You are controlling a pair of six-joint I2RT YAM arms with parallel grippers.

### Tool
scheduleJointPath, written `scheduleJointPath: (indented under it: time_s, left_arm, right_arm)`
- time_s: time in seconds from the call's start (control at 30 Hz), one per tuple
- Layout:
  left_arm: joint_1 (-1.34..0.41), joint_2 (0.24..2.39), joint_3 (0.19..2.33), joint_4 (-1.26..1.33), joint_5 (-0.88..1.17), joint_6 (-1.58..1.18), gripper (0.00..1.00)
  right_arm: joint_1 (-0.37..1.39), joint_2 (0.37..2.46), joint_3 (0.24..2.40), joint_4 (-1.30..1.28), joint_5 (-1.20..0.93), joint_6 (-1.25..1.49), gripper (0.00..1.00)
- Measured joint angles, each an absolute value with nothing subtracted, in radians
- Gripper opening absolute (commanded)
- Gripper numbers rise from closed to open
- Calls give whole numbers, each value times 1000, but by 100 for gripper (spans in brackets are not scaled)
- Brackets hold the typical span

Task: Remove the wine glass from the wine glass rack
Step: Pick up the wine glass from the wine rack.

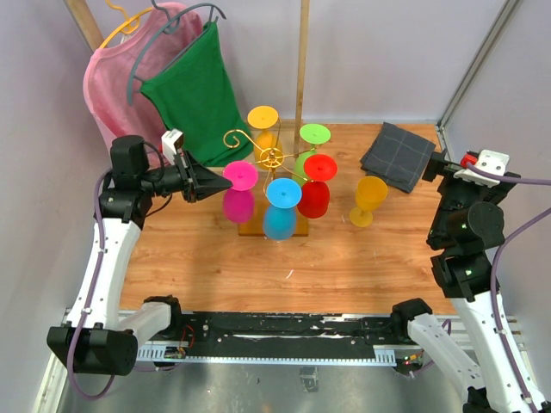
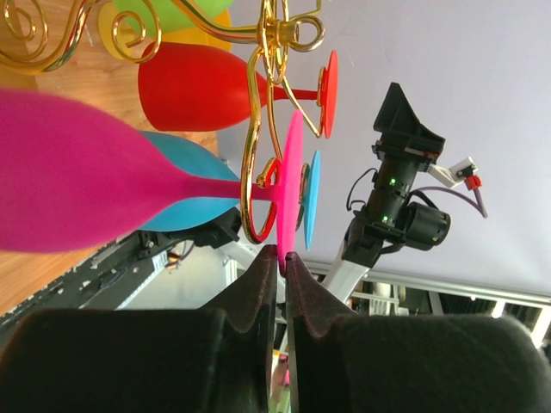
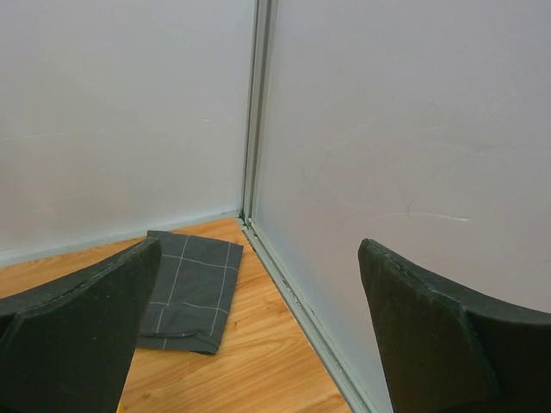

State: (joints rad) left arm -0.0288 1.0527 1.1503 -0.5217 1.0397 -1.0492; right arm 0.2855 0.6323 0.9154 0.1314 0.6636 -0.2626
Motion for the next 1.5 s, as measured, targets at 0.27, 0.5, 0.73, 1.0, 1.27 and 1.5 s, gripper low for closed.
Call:
scheduleJointPath:
  time_s: [0.27, 0.5, 0.73, 1.0, 1.27, 1.5]
  left_arm:
    - [-30, 1058, 1150, -526, 1037, -1045, 0]
    - [-30, 1060, 1157, -527, 1038, -1045, 0]
    - [-30, 1069, 1200, -528, 1038, -1045, 0]
    - [-30, 1071, 1203, -529, 1041, -1045, 0]
    - [-18, 1071, 1203, -529, 1054, -1048, 0]
    - [12, 1071, 1200, -527, 1079, -1056, 0]
  right_arm:
    - [286, 632, 908, 134, 664, -263, 99]
    - [286, 632, 907, 134, 664, -263, 99]
    - [286, 624, 904, 134, 664, -263, 99]
    - [286, 611, 904, 134, 664, -263, 99]
    - [286, 612, 904, 134, 664, -263, 99]
    - [286, 621, 904, 136, 664, -263, 99]
